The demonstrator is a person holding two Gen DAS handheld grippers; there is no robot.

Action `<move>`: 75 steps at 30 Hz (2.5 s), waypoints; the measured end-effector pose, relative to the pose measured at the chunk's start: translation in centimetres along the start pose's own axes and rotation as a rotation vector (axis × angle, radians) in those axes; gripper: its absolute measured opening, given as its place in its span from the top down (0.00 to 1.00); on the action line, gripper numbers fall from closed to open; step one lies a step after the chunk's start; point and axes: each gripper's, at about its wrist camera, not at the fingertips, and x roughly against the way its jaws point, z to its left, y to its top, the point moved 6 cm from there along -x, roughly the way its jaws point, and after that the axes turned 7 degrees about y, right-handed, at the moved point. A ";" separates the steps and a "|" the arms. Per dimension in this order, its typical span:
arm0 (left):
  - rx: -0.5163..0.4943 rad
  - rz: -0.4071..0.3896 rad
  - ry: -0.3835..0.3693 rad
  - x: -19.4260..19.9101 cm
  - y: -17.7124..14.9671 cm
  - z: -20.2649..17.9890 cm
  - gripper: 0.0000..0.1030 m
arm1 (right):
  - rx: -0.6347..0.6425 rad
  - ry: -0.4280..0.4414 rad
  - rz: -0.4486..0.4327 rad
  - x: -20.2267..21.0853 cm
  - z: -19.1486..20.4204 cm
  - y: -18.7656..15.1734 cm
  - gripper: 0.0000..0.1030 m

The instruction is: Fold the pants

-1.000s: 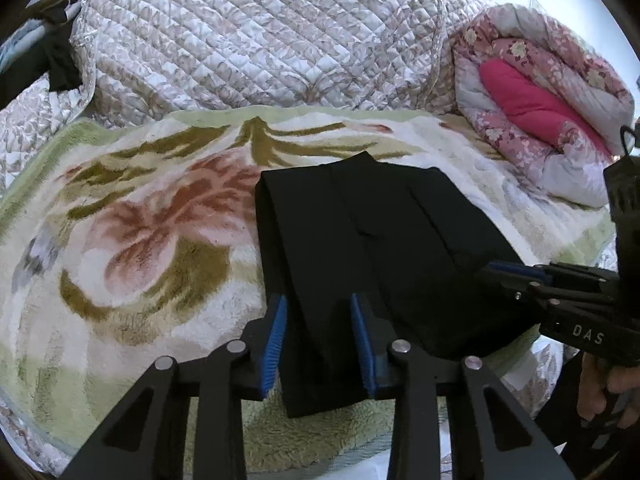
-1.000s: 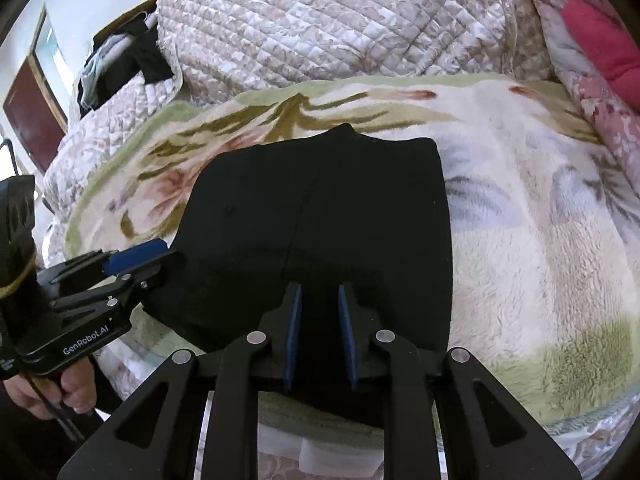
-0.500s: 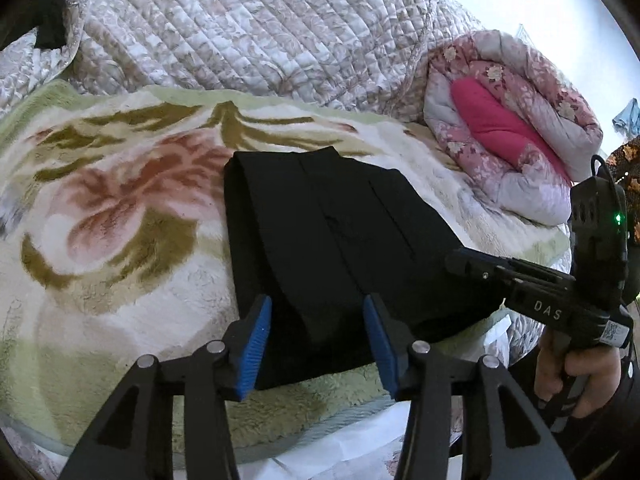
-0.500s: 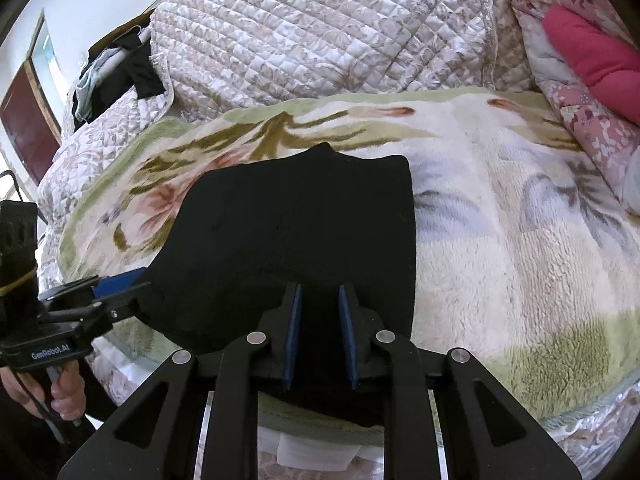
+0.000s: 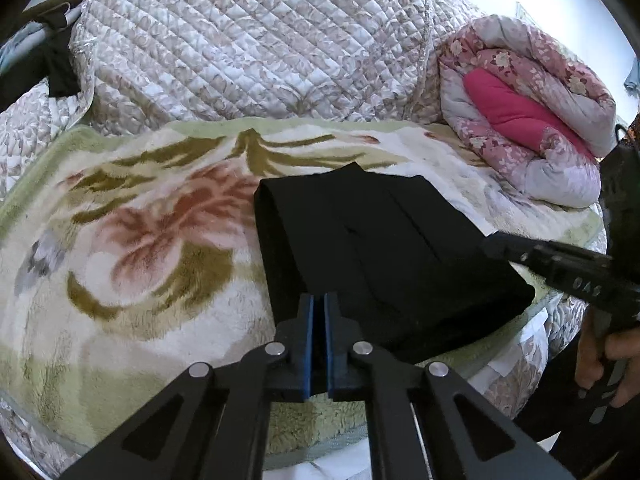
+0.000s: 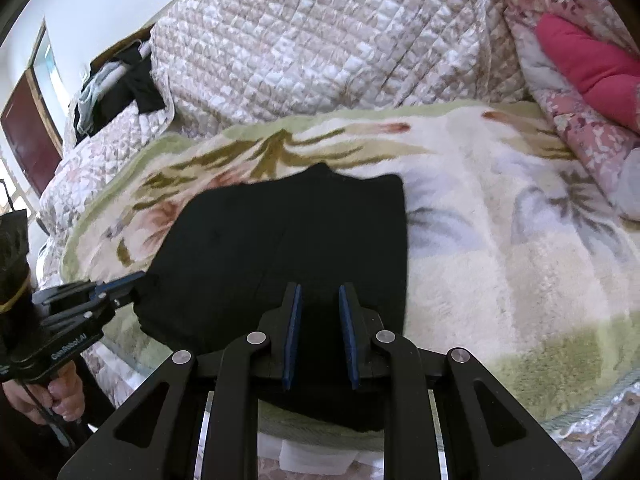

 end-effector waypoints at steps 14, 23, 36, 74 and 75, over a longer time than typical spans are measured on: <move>0.008 0.027 0.017 0.0 -0.1 0.0 0.89 | 0.068 -0.035 0.122 -1.6 1.4 -1.1 0.81; -0.017 0.033 0.027 -1.2 4.1 -0.2 0.86 | 0.115 -0.057 0.103 -2.6 1.7 1.0 0.55; -0.041 0.067 0.035 -6.2 4.9 0.2 0.58 | 0.131 -0.071 0.191 -6.4 1.1 1.7 0.47; 0.025 0.033 -0.005 -7.9 8.1 0.9 0.44 | -0.056 -0.090 0.104 -6.9 -5.1 6.9 0.79; 0.026 0.026 -0.001 -7.5 8.1 1.0 0.44 | -0.040 -0.076 0.095 -6.4 -4.6 6.7 0.79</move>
